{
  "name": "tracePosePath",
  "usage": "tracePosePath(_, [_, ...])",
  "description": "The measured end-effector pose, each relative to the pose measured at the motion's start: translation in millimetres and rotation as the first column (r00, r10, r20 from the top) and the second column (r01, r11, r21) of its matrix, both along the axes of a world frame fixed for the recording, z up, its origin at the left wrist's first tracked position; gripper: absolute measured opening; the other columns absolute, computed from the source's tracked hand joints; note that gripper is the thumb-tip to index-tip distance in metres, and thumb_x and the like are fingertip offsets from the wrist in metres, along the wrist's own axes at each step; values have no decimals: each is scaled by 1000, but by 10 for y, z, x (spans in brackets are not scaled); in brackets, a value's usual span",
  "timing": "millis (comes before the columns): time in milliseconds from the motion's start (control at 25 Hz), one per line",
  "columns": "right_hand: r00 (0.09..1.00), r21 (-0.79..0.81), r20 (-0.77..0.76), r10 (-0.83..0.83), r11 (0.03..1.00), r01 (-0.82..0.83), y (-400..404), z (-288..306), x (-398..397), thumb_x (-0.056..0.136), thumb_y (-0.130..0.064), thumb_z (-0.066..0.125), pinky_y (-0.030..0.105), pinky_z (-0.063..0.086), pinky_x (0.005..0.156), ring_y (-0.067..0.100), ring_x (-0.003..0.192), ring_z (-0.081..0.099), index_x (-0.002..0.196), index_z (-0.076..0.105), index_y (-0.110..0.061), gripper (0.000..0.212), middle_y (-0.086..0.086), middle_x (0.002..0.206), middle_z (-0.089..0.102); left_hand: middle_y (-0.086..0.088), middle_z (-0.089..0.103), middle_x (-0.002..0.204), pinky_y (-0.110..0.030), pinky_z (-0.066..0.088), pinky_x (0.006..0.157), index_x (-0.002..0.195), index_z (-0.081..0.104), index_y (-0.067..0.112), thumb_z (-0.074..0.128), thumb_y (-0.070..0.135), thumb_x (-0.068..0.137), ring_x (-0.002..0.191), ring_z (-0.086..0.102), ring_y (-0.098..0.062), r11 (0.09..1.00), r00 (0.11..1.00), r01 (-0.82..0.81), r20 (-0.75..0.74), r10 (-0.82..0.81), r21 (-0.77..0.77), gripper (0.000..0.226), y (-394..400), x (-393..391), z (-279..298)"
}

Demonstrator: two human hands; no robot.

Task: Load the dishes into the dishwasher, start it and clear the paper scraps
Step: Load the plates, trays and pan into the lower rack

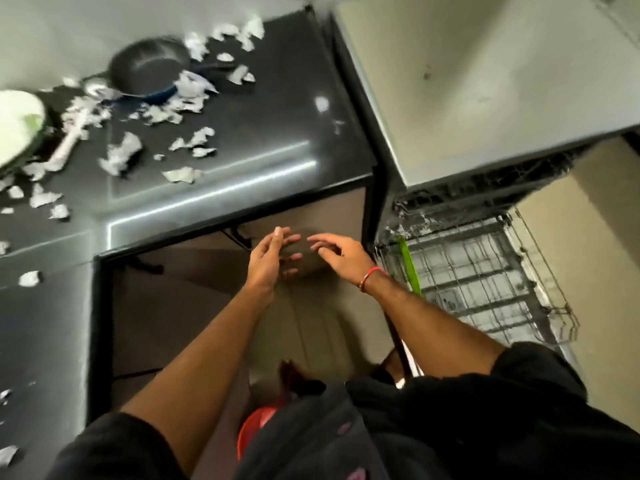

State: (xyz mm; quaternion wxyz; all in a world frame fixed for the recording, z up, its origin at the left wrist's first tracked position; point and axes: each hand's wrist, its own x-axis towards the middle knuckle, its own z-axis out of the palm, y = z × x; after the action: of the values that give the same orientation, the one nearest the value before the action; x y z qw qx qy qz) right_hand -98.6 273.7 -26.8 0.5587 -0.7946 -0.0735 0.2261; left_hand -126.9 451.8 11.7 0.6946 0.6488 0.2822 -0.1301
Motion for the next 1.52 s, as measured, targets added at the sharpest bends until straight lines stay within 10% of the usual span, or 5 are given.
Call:
tracePosePath(440, [948,158,140,284,939,-305,3120,1211,92,91,-18,58,39,56,85,18,94,67,113,60,-44,35,-2,115,69,-3,74,114,-29,51,60,119,66,22,48,46,103,79,69,-19,844,814,-522,225,536,-121,35,2745,-645,732])
tracePosePath(1240, [604,305,-112,789,606,-735,6152,1323,272,99,-3,50,41,49,100,15,135,45,147,41,-23,53,5,149,44,-4,56,109,-30,54,52,114,54,19,56,27,103,70,64,-20,-68,-80,-992,113,990,-104,14,5393,-1519,803])
tracePosePath(1400, [592,275,-104,799,595,-755,6475,1284,237,99,-4,51,35,50,93,17,134,48,147,40,-24,53,3,149,46,-11,50,116,-34,56,51,144,36,11,55,24,103,70,64,-24,-67,-66,-992,-7,998,-103,47,6021,-1528,680])
tracePosePath(1520, [606,227,-81,791,607,-761,6636,1238,248,98,-5,53,31,52,89,27,123,55,147,42,-23,53,1,148,48,-11,59,96,-27,52,36,133,44,8,60,25,101,63,66,-24,-54,-54,-999,-35,998,-1,39,6394,-1484,565])
